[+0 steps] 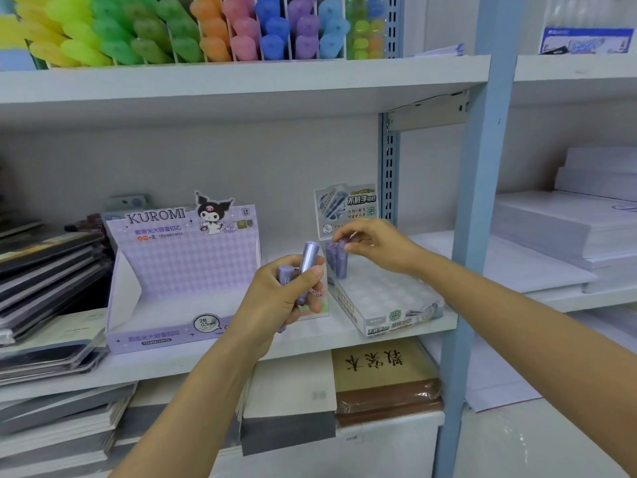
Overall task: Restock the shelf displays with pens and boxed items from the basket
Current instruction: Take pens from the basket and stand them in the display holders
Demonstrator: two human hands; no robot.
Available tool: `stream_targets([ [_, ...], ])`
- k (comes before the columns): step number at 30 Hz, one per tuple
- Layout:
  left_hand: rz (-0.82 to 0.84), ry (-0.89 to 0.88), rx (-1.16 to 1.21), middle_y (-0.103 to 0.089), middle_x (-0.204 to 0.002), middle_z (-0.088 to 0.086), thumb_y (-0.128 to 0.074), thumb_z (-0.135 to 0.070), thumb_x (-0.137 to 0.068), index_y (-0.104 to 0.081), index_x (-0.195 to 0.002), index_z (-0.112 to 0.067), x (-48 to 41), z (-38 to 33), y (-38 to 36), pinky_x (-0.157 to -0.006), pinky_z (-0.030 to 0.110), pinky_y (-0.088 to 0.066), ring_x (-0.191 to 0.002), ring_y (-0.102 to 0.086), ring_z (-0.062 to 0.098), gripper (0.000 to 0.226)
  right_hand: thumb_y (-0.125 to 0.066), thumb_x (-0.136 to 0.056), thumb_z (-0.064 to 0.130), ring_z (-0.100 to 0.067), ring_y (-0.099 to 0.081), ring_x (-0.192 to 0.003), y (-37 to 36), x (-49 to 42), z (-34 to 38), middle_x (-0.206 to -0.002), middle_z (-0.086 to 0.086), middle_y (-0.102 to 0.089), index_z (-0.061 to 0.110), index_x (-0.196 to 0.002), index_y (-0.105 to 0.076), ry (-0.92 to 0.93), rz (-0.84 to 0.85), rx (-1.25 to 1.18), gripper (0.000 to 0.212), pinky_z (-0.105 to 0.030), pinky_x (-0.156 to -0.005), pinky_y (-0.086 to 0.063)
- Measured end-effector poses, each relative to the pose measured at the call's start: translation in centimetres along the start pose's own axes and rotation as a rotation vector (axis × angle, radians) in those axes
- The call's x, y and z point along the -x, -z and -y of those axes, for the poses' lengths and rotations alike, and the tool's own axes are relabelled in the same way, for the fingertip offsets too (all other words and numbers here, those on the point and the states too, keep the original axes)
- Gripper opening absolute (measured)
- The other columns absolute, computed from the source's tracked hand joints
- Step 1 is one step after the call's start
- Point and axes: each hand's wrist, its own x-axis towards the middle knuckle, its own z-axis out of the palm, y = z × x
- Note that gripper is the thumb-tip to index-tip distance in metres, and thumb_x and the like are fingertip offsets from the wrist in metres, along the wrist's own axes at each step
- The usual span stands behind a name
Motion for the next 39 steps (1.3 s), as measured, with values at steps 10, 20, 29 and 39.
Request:
stream_targets([
  [10, -0.018, -0.003, 0.038, -0.071, -0.07, 0.005, -0.069, -0.02, -0.086, -0.06, -0.104, -0.013, -0.4, 0.9, 0.4, -0.036, 0.016, -0.031, -0.048, -0.06, 0.011, 0.022, -0.068, -0.087, 0.009, -0.008, -0.059, -0.093, -1.9, 0.5, -1.6, -0.104, 0.003, -0.056, 0.017, -0.099, -0.068, -0.03, -0.095, -0.018, 0.015, -0.019, -0.081, -0.05],
  [20, 0.024, -0.038, -0.036, -0.072, -0.072, 0.003, -0.073, -0.018, -0.082, -0.063, -0.105, -0.015, 0.0, 0.2, -0.4, -0.043, 0.014, -0.042, -0.049, -0.06, 0.012, 0.026, -0.061, -0.094, 0.028, -0.014, -0.066, -0.076, -0.6, 2.3, 3.2, -0.093, 0.003, -0.07, 0.015, -0.117, -0.065, 0.012, 0.048, -0.434, 0.027, -0.023, -0.068, -0.053],
  [29, -0.109, -0.164, 0.104, -0.069, -0.073, 0.003, -0.073, -0.009, -0.082, -0.069, -0.102, -0.016, 0.7, -0.6, -0.6, -0.038, 0.013, -0.037, -0.053, -0.059, 0.012, 0.021, -0.063, -0.09, 0.009, -0.013, -0.066, -0.064, -0.3, 4.0, 3.6, -0.08, -0.01, -0.07, 0.0, -0.105, -0.066, -0.093, -0.149, -0.817, 0.017, -0.019, -0.062, -0.054],
  [39, -0.173, -0.207, 0.016, -0.071, -0.07, -0.004, -0.073, -0.025, -0.083, -0.07, -0.09, -0.019, 0.9, -0.9, -1.6, -0.043, 0.014, -0.042, -0.052, -0.061, 0.01, 0.01, -0.053, -0.098, 0.03, -0.013, -0.067, -0.092, -0.6, 5.3, 4.7, -0.102, 0.0, -0.072, 0.012, -0.112, -0.068, -0.056, -0.056, -0.52, 0.027, -0.024, -0.077, -0.054],
])
